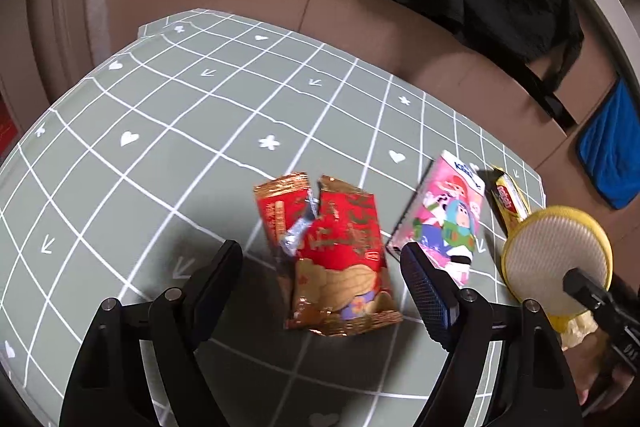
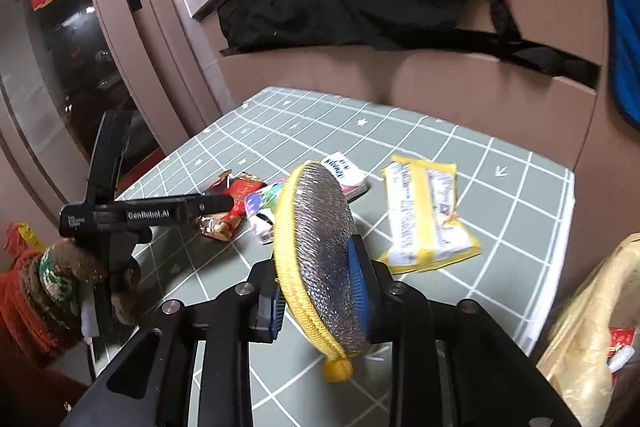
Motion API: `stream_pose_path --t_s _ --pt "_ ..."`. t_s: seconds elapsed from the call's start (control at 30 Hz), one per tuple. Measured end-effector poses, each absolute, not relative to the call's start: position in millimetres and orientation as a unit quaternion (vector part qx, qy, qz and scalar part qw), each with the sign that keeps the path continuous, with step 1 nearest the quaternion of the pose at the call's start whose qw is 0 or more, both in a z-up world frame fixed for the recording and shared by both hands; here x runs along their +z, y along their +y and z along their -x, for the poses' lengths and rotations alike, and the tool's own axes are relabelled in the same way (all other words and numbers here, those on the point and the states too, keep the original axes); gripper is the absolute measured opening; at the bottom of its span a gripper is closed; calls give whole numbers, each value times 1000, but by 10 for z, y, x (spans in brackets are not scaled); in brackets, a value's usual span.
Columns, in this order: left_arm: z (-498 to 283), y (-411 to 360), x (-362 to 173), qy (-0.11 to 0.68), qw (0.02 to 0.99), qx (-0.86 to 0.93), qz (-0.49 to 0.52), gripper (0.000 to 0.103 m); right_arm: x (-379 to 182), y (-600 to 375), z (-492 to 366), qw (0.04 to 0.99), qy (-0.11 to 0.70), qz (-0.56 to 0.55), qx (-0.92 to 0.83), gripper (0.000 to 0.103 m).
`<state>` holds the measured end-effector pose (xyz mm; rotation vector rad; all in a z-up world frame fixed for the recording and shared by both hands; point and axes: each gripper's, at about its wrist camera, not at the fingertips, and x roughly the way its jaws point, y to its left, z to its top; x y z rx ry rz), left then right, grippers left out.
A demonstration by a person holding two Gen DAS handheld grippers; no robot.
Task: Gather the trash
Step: 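Grasp the red snack packet with the left gripper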
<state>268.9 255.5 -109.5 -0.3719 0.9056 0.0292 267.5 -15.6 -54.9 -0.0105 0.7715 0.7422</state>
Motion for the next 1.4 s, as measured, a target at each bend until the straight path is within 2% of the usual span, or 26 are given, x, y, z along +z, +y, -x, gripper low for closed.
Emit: stream_pose_path --t_s 0.23,0.3,0.37,0.57,0.63,0.67,0.9,0.93,0.97,1.07,1.4 --pt "-2766 2600 -1099 443 878 27 181 78 -634 -189 -2702 862 382 5 334 28" --pt "-2765 2585 -1100 445 877 33 176 75 -657 -212 -2699 864 385 12 325 29" --pt "-2761 2559 -1101 446 878 40 169 66 -701 -247 -2701 864 389 17 319 33" --pt "-2756 2465 -1104 449 878 29 163 34 -791 -376 -2735 863 403 0 304 34" --pt "-2752 2456 -1108 448 878 24 165 18 -794 -403 -2727 863 404 -4 304 34" --pt "-2749 2451 -1108 449 878 21 166 16 -785 -406 -2721 864 402 -2 304 34" --pt "-2588 2359 -911 423 893 -6 156 11 -678 -350 -2692 862 394 16 320 34" --pt "-2561 2355 -866 418 895 -11 156 11 -669 -330 -2694 859 395 19 325 30" --pt "-2544 2355 -829 414 897 -13 157 11 -661 -307 -2694 858 395 23 328 21" --pt "-2486 2375 -697 398 903 -18 159 10 -628 -257 -2685 855 396 28 334 15" --pt "-2365 2309 -241 340 931 -19 130 10 -287 -248 -2629 867 361 24 343 13"
